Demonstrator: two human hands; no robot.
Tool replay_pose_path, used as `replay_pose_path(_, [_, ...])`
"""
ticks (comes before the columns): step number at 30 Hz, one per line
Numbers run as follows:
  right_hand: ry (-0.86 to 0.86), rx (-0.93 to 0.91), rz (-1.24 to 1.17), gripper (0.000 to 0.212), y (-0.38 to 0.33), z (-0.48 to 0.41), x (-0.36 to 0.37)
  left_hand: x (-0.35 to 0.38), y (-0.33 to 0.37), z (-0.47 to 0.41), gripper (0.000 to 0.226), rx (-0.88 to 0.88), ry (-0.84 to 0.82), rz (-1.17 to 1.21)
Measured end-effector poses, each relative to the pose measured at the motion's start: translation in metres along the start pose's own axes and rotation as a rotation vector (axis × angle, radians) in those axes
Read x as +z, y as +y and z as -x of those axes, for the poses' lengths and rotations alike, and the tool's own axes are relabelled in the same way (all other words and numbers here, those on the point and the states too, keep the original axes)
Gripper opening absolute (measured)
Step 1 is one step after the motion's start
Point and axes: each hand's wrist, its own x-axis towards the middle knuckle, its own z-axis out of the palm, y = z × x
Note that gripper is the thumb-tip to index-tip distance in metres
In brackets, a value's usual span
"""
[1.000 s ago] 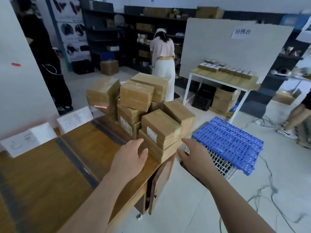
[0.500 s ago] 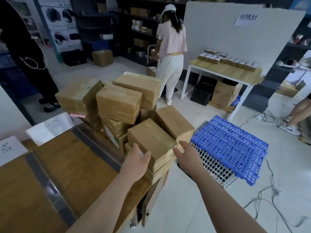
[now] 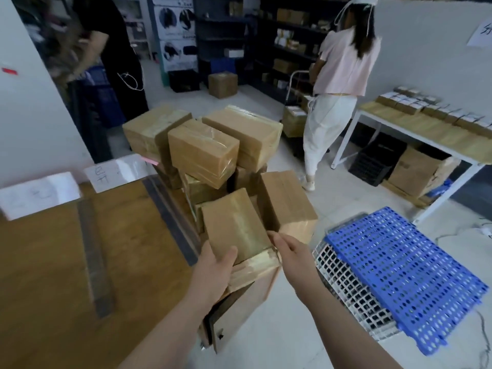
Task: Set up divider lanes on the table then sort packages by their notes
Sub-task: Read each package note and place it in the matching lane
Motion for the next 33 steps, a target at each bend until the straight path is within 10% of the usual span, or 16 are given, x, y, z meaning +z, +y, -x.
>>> replay_pose_path(6, [-0.228, -0.066, -0.219, 0.018, 0.002, 0.001, -0.016, 0.020, -0.009, 0.024, 0.091, -0.085, 0.122, 0.323])
replay_pose_path(12, [-0.280, -0.122, -0.260, 0.059, 0.005, -0.001, -0.029, 0.030, 0.017, 0.035, 0.149, -0.132, 0.188, 0.151])
replay_pose_path(18, [-0.295, 0.028, -0.388, 0.035, 0.004, -0.003, -0.042, 0.035, 0.020, 0.048, 0.053, -0.109, 0.022, 0.783])
replay_pose_path(24, [-0.423, 0.115, -0.421, 0.036, 0.014, -0.004, -0.051, 0.044, 0.011, 0.047, 0.047, -0.137, -0.024, 1.017])
replay_pose_path(33, [-0.429, 0.010, -0.357, 0.023, 0.012, -0.001, -0.068, 0.051, 0.009, 0.043, 0.053, -0.025, 0.080, 0.574])
